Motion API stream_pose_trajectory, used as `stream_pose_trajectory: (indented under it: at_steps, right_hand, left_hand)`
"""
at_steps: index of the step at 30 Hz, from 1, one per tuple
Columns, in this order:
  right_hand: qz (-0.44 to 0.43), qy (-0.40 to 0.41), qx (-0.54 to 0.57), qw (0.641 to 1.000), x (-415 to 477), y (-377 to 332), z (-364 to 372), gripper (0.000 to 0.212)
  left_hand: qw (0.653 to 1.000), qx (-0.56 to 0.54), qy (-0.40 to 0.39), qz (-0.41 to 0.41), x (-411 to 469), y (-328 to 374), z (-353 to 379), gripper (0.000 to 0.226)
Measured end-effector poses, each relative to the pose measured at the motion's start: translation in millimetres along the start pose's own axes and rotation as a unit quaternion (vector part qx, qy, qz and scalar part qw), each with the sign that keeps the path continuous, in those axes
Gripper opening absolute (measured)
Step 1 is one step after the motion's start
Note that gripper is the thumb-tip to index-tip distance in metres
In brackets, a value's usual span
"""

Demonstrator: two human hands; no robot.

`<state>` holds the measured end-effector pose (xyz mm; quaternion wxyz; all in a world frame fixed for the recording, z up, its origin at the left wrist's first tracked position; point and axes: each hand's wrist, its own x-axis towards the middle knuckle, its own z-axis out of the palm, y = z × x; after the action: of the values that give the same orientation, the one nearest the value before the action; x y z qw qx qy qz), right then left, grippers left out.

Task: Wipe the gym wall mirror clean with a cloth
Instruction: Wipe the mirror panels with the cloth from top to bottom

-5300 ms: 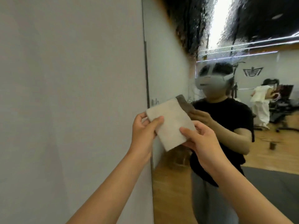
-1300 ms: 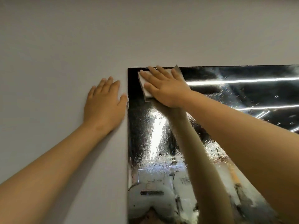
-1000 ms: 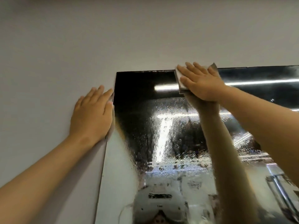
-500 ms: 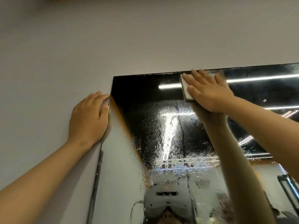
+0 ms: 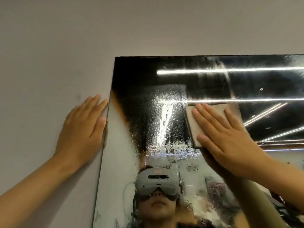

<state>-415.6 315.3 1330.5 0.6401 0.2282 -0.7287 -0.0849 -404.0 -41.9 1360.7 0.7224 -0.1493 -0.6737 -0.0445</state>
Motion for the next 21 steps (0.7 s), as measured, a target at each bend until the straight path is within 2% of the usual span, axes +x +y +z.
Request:
stream_pose_trajectory:
  at_steps: [7, 11, 14, 17, 21]
  right_hand:
    - [0.052, -0.032, 0.011, 0.998, 86, 15, -18, 0.069]
    - [0.104, -0.031, 0.016, 0.994, 146, 31, -26, 0.058]
    - [0.125, -0.028, 0.021, 0.992, 165, 30, -28, 0.058]
    - [0.108, -0.028, 0.019, 0.994, 153, 17, -25, 0.058]
    - [0.026, -0.029, 0.019, 0.999, 102, -20, -13, 0.064]
  left_hand:
    - [1.000, 0.016, 0.004, 0.005, -4, -5, 6, 0.064]
    - [1.000, 0.008, 0.007, 0.007, -4, -3, 7, 0.064]
    - [1.000, 0.000, 0.007, 0.004, -4, -3, 5, 0.064]
    - [1.000, -0.012, 0.004, 0.000, -4, -1, 3, 0.064]
    - [1.000, -0.028, -0.002, -0.014, -21, 2, -3, 0.064]
